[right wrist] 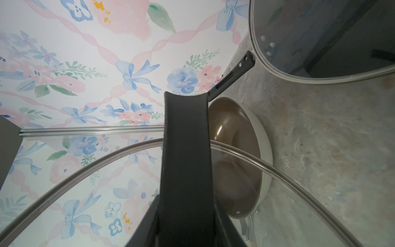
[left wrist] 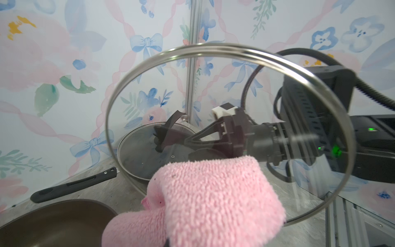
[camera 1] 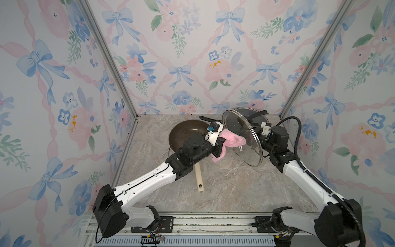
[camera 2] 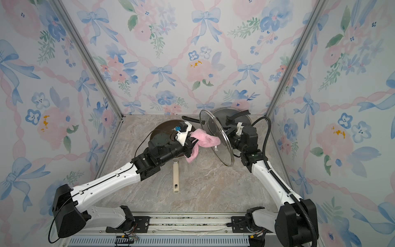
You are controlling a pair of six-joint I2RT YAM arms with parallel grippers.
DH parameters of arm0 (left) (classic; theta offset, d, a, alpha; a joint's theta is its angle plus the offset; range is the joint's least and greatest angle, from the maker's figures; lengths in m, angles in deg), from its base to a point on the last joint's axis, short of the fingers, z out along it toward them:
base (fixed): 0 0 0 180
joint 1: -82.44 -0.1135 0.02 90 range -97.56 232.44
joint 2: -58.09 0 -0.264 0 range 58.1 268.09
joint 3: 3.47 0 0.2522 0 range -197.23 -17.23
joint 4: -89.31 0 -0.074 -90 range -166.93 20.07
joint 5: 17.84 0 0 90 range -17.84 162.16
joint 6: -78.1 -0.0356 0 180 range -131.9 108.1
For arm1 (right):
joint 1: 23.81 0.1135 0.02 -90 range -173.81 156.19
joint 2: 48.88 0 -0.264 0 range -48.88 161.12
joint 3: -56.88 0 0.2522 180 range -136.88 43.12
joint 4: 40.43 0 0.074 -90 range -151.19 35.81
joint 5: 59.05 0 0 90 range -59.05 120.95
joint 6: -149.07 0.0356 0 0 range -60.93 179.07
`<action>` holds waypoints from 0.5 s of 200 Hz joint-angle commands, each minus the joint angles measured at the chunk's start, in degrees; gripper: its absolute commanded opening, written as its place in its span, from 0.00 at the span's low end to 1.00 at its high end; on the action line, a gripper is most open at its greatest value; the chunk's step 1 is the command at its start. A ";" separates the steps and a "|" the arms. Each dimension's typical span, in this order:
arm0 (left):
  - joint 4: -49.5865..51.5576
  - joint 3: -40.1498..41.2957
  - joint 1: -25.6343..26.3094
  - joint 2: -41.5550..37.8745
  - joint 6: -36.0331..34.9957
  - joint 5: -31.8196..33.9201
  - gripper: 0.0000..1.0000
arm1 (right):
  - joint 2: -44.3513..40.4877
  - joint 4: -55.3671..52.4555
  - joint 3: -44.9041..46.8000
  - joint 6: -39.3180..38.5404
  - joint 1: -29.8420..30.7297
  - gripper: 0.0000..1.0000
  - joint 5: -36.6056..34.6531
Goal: Wipe the pot lid with a cloth
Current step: Wipe the pot lid.
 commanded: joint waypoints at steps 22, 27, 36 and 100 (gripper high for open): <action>-4.52 -1.31 3.67 0.92 -9.26 -10.20 0.10 | 9.63 27.11 -4.79 11.98 5.15 0.22 3.63; -5.06 -1.78 3.70 1.26 -9.25 -10.84 0.10 | 11.00 28.87 -5.25 12.92 5.44 0.21 4.10; -6.43 -2.47 3.80 1.84 -9.63 -10.92 0.09 | 13.25 31.32 -6.19 13.99 6.28 0.20 5.08; -18.58 -11.22 -3.35 10.82 -15.43 -0.71 0.07 | 19.34 42.75 -10.22 22.64 9.70 0.19 9.44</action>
